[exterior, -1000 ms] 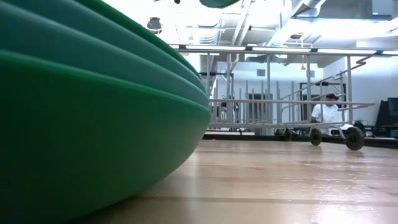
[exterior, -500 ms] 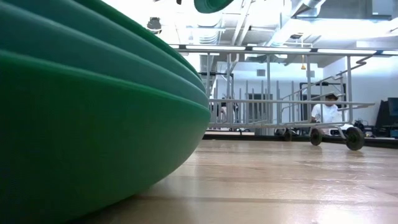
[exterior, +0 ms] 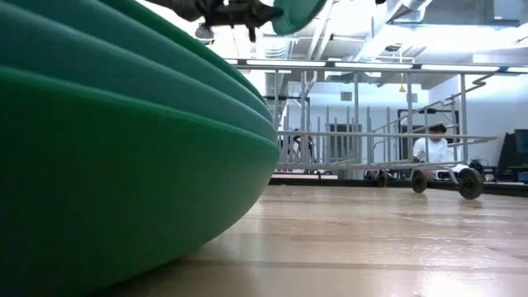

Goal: Sort dishes
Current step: Put the dark blue plate in the dish rack

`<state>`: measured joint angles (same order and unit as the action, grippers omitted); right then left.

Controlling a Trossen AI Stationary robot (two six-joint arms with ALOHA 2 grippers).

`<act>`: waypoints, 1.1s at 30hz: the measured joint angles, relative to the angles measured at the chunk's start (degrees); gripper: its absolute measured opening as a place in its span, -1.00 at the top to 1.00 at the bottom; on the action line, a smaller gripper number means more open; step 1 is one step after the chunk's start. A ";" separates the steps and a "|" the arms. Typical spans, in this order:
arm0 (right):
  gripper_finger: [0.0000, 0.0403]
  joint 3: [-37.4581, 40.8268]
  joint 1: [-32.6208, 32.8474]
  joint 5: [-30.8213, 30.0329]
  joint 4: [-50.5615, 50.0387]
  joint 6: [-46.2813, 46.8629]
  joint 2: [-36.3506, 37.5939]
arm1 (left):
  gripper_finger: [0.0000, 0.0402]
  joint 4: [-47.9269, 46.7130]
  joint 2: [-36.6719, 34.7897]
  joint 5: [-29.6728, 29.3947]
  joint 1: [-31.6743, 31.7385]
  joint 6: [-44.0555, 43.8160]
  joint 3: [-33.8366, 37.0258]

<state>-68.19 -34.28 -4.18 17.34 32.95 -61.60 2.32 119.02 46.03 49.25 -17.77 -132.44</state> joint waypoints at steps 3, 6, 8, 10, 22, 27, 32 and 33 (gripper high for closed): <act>-0.21 -0.02 0.02 0.02 -0.12 -3.83 0.53 | 1.00 9.18 3.82 0.45 -0.11 -7.45 0.02; -0.21 -0.03 0.07 0.05 -0.09 -7.63 0.62 | 1.00 14.15 6.36 -0.85 -0.17 -13.45 0.02; -0.21 -0.46 0.07 -0.05 -1.08 -7.93 0.72 | 1.00 14.94 6.99 -3.40 -0.23 -16.33 0.05; -0.21 -2.04 0.23 -0.09 -3.79 -8.39 0.77 | 1.00 15.04 6.93 -4.98 -0.30 -16.04 0.07; -0.35 -18.49 10.05 -18.46 -21.82 -27.88 -5.79 | 1.00 14.53 6.23 -9.93 -0.43 -16.41 -0.04; -0.35 -23.60 14.24 -24.08 -22.87 -30.07 -9.00 | 1.00 13.85 6.23 -9.51 0.10 -16.57 -0.04; -0.35 -26.10 18.29 -29.50 -25.82 -32.13 -11.16 | 1.00 14.41 6.28 -8.75 1.25 -17.34 -0.03; -0.35 -26.38 19.02 -32.43 -26.07 -32.18 -11.61 | 1.00 15.16 6.28 -8.12 1.36 -18.00 -0.02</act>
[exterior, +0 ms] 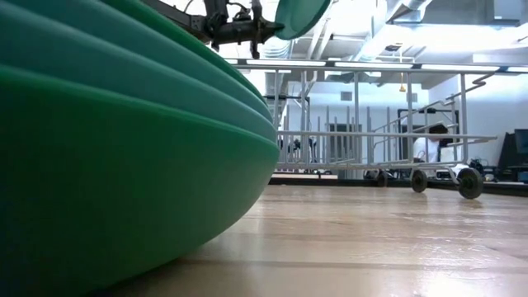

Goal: Sort dishes
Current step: Put the dark blue plate in the dish rack

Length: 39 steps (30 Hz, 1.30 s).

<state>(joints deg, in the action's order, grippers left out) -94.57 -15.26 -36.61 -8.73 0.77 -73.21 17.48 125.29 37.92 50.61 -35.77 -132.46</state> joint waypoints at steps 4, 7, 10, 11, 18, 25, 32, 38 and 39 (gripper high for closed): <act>-0.33 -1.32 2.91 -11.00 0.17 -4.01 -2.32 | 1.00 2.19 0.00 2.85 -0.28 -2.65 -0.02; -0.28 -2.91 3.86 -13.84 0.18 -7.25 -4.42 | 1.00 2.79 0.00 3.41 -0.68 -2.97 -0.02; -0.15 -4.83 4.47 -16.41 0.41 -8.73 -6.33 | 1.00 2.79 0.00 3.40 -0.88 -2.96 -0.02; -0.09 -5.45 4.61 -17.63 0.43 -9.01 -6.98 | 1.00 2.68 0.00 3.38 -1.02 -3.02 -0.02; 0.39 -7.65 5.56 -20.79 0.62 -11.26 -9.33 | 1.00 2.79 -0.10 3.49 -1.48 -2.33 -0.02; 0.61 -7.69 5.33 -23.00 1.27 -11.97 -9.29 | 0.86 0.89 -0.17 5.60 -1.46 -4.79 -0.02; 0.62 -7.58 5.42 -24.21 1.26 -11.57 -9.32 | 0.54 -0.22 -0.17 11.20 -0.76 -8.65 -0.02; 0.63 -7.58 5.52 -26.93 1.58 -11.67 -9.29 | 0.32 -0.59 -0.10 19.34 0.99 -13.51 -0.02; 0.64 -7.58 5.52 -27.08 1.65 -11.75 -9.29 | 0.30 -1.02 -0.11 20.76 1.54 -13.36 -0.02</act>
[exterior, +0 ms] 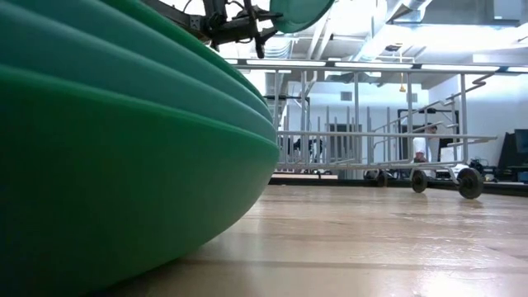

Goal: Sort dishes
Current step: Put the dark blue plate in the dish rack

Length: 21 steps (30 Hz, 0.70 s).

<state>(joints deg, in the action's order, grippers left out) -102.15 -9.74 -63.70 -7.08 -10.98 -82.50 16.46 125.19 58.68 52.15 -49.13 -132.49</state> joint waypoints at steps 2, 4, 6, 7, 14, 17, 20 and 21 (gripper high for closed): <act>0.66 0.00 -0.14 -1.27 0.01 -0.06 0.00 | 0.27 -1.61 0.00 1.46 1.26 0.59 -0.02; 0.69 0.04 -0.49 -3.06 -0.06 -0.25 -0.03 | 0.26 -2.85 0.00 2.42 2.61 0.08 0.00; 0.75 0.04 -0.97 -4.15 -0.11 -0.37 -0.04 | 0.26 -2.96 0.01 3.27 3.94 -1.94 0.00; 0.78 0.04 -1.22 -3.98 0.16 -0.53 0.04 | 0.26 -2.87 0.00 3.58 4.68 -2.98 0.00; 0.89 0.04 -3.69 -3.74 0.07 -3.09 0.04 | 0.26 -2.51 -1.33 7.32 7.86 -9.65 0.02; 0.89 -0.18 -5.15 -4.94 0.37 -3.05 0.07 | 0.26 -2.26 -3.33 6.78 8.82 -10.23 0.01; 0.89 -2.78 -6.14 -8.58 0.47 -3.11 -0.39 | 0.27 -2.50 -6.20 4.64 9.96 -10.24 0.02; 0.89 -4.12 -6.28 -9.51 1.58 -3.14 -0.79 | 0.28 -2.59 -7.35 3.61 10.32 -9.70 0.02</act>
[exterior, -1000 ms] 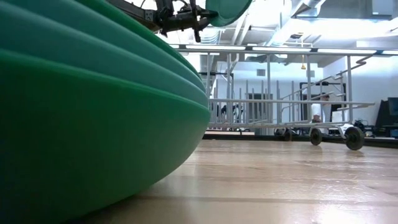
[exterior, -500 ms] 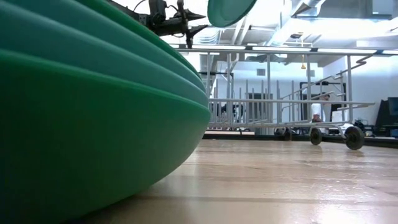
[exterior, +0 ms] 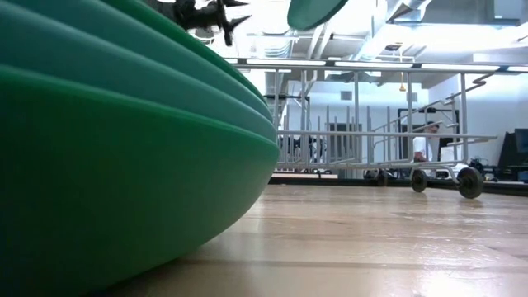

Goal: Sort dishes
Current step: Put the dark blue plate in the dish rack

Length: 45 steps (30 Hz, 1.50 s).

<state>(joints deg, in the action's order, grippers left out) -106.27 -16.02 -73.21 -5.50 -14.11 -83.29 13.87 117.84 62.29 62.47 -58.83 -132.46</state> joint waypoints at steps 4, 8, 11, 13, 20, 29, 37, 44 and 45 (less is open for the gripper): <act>0.89 -8.04 -1.45 -5.83 4.10 -6.95 -2.84 | 0.33 0.06 -4.90 -2.93 0.77 3.06 -0.02; 0.89 -14.91 -4.12 -16.12 4.07 -20.59 -7.53 | 0.34 -3.46 -9.01 -4.64 0.82 8.31 -0.02; 0.88 -16.85 -4.94 -17.14 4.00 -28.97 -11.02 | 0.34 -9.38 -11.45 -5.04 0.82 12.93 -0.02; 0.88 -17.39 -4.37 -17.07 4.08 -31.68 -13.07 | 0.34 -14.95 -12.70 -5.37 0.82 16.28 -0.02; 0.88 -17.36 -3.47 -16.72 -1.48 -31.85 -18.51 | 0.34 -34.66 -15.67 -7.00 0.82 25.33 0.00; 0.88 -17.32 -6.85 -15.37 -7.37 -31.53 -14.66 | 0.34 -52.93 -20.95 -10.33 0.67 38.40 -0.01; 0.88 -17.41 -17.59 -17.04 -25.92 -13.27 -6.34 | 0.34 -57.05 -22.26 -12.49 0.67 40.47 -0.02; 0.88 -17.43 -11.99 -6.12 -70.60 48.85 -0.79 | 0.34 -56.91 -22.32 -13.35 -0.18 39.59 -0.02; 0.88 -17.13 -12.00 -2.67 -77.23 57.96 -0.74 | 0.34 -56.90 -22.28 -13.62 -0.21 39.77 -0.02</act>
<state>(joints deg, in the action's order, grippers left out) -123.40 -28.01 -75.88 -82.73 43.85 -84.03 -43.04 95.56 48.67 62.26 -19.07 -132.49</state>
